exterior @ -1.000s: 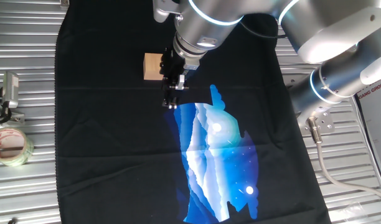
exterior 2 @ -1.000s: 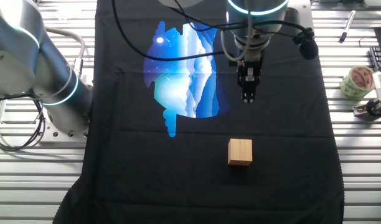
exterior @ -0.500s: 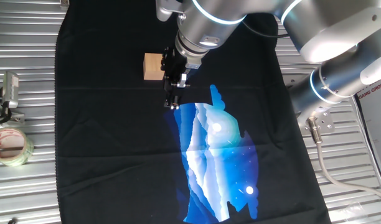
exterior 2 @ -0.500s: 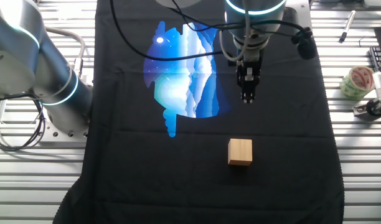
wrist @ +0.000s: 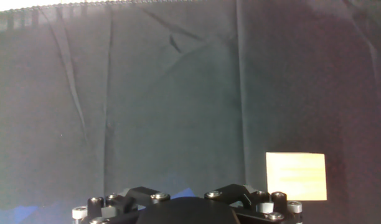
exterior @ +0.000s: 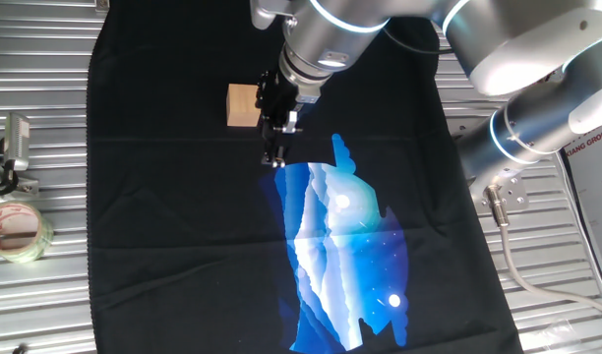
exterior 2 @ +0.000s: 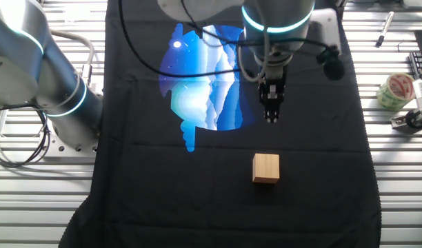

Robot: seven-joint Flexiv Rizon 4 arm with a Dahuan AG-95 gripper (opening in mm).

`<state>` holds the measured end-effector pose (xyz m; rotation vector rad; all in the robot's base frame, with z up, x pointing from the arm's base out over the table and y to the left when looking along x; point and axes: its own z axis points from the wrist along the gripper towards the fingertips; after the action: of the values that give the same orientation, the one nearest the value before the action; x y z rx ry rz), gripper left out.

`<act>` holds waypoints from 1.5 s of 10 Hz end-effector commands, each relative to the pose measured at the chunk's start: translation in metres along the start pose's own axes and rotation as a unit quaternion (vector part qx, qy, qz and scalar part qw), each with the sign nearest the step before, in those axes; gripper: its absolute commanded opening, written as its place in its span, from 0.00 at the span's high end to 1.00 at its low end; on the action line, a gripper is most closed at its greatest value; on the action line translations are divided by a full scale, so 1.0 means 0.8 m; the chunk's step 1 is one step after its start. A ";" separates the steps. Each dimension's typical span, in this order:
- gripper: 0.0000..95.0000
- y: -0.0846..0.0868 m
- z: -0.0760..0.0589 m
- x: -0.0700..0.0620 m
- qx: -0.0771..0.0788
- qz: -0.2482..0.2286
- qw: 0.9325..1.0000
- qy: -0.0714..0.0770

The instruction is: Pick up the small block on the left and move it to the right

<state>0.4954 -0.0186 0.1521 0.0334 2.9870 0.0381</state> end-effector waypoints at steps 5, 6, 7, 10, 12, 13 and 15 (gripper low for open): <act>0.00 -0.040 0.019 0.017 -0.016 -0.019 1.000 -0.008; 0.00 -0.044 0.021 0.019 -0.016 -0.020 1.000 -0.008; 0.00 -0.050 0.021 0.022 -0.015 -0.021 1.000 -0.006; 0.00 -0.061 0.018 0.028 -0.011 -0.017 1.000 -0.003; 0.00 -0.074 0.025 0.037 0.010 -0.025 0.999 -0.020; 0.00 -0.082 0.028 0.042 0.010 -0.030 0.999 -0.022; 0.00 -0.094 0.028 0.046 0.008 -0.036 0.999 -0.018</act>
<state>0.4614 -0.0937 0.1211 -0.0653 2.9298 -0.0291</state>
